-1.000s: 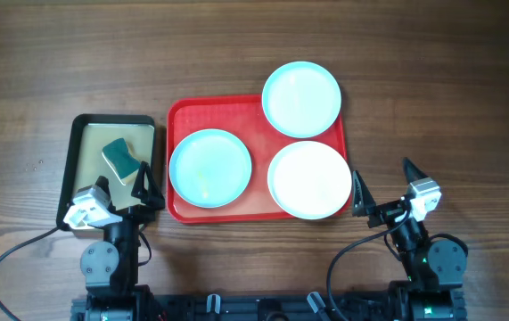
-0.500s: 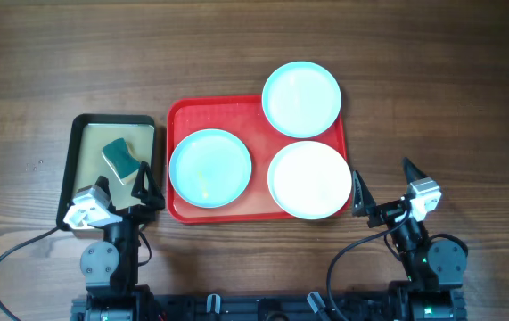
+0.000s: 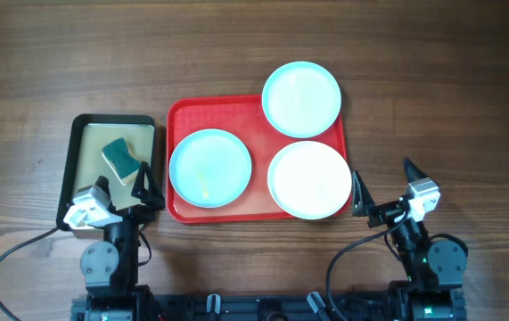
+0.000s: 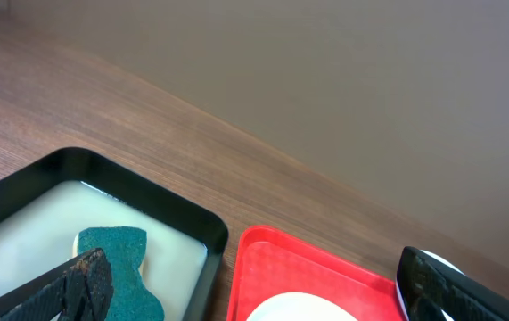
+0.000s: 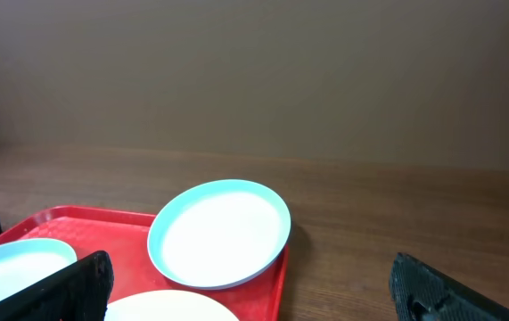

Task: Clean dirty plates on tray and stack at the side

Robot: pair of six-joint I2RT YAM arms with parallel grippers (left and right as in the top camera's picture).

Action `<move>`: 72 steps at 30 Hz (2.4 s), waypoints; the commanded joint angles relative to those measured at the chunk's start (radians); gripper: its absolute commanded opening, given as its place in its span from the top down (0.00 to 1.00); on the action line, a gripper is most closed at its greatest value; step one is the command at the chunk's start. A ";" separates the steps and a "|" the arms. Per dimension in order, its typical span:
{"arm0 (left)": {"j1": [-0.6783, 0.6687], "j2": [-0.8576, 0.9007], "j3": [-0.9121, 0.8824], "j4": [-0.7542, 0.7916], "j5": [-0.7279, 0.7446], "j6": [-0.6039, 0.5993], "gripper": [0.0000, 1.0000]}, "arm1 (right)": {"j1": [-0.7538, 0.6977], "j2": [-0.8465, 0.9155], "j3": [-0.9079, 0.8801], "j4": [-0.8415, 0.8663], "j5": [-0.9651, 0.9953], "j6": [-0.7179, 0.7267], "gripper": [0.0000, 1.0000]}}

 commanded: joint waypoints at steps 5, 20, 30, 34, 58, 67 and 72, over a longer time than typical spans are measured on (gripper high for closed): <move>-0.001 -0.007 -0.008 0.005 -0.007 0.019 0.00 | -0.002 0.004 -0.001 0.012 -0.020 0.046 0.00; -0.001 0.256 0.495 -0.337 0.053 0.202 0.00 | -0.002 0.534 0.436 0.004 -0.215 0.046 0.00; -0.001 0.940 1.040 -0.889 0.157 0.249 0.00 | 0.024 1.139 1.004 -0.362 -0.409 -0.018 0.00; -0.001 1.128 1.102 -0.972 0.177 0.111 0.00 | 0.115 1.302 1.178 -0.527 -0.397 -0.119 0.00; 0.000 1.220 1.101 -0.891 -0.045 -0.012 0.00 | 0.570 1.789 1.269 -0.600 0.074 0.296 0.41; 0.053 1.318 1.101 -0.890 -0.045 -0.045 0.00 | 0.618 1.983 1.347 -0.583 0.081 0.235 0.49; 0.180 1.362 1.101 -0.884 -0.045 -0.045 0.00 | 0.631 2.022 1.341 -0.567 0.081 0.298 0.64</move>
